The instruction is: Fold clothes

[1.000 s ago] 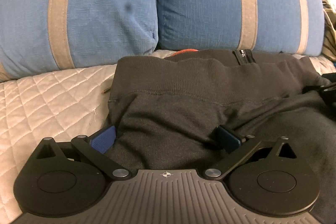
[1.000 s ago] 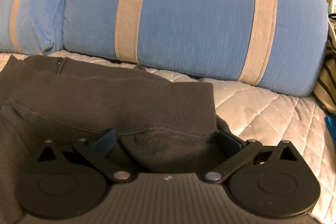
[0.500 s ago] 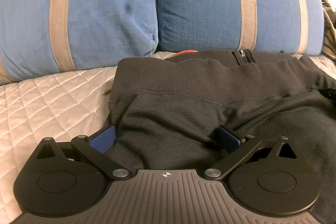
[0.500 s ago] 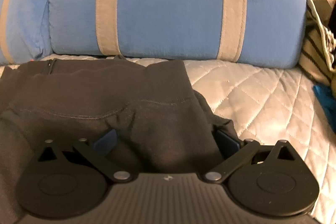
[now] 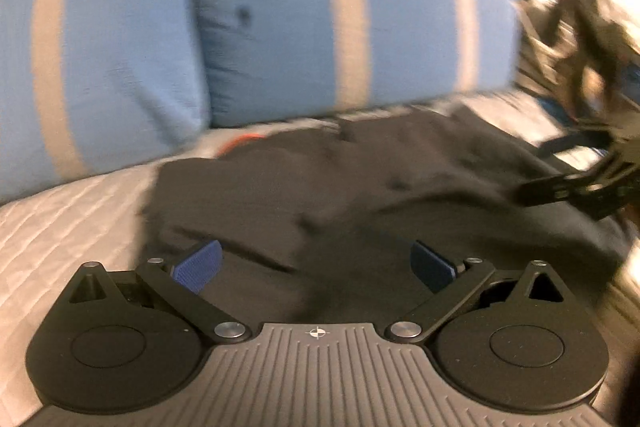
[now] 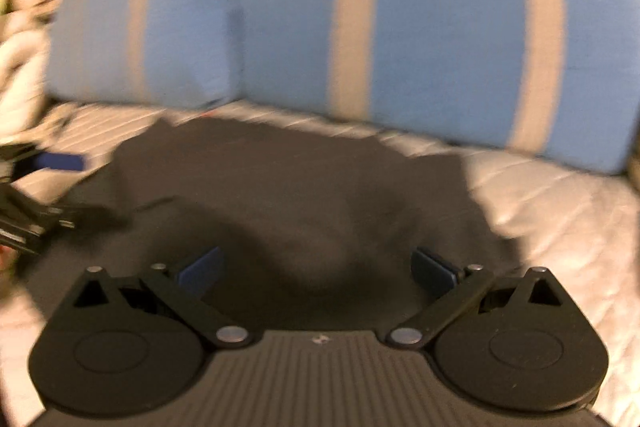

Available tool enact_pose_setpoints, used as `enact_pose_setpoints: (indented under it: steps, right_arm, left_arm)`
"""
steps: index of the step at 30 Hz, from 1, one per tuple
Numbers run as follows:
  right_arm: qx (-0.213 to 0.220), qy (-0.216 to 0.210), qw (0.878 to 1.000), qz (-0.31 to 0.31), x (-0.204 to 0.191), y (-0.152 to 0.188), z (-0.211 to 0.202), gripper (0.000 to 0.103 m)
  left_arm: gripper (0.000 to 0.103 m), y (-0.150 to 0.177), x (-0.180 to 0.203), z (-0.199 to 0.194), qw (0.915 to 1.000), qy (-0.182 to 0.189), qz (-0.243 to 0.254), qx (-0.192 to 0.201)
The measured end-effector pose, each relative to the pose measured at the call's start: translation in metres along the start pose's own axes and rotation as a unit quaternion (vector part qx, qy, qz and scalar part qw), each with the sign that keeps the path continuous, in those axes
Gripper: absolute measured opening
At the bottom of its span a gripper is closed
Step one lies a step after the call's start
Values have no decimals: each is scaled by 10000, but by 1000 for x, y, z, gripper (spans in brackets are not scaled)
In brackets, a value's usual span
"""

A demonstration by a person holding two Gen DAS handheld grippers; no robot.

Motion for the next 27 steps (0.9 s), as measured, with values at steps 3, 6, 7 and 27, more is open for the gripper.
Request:
enact_pose_setpoints:
  steps: [3,6,7,27]
  right_arm:
    - [-267,-201,9987,-393,-23,6,9,103]
    - [-579,-67,9960,-672,-37,17,25,103]
    - [-728,-18,9949,-703,-38,21,32,102]
    - [-1225,329,9894,-714,-46,29,51,102]
  left_arm:
    - [103,-1,19,7,9988,198,342,-300]
    - [103,11,22,27,9960,206,351,-789]
    - [103,16,21,36,9944,204,310,-991]
    - [103,33,8,57,9902,407,-70,-1331]
Point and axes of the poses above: each gripper's, at about its wrist camera, not at the fingertips, and z roughly the way its jaws point, x to its right, y to its underside, the point moved 2 cm from there along z, roughly the way its jaws point, and after that the axes turned 6 degrees about y, right-handed, at the moved point
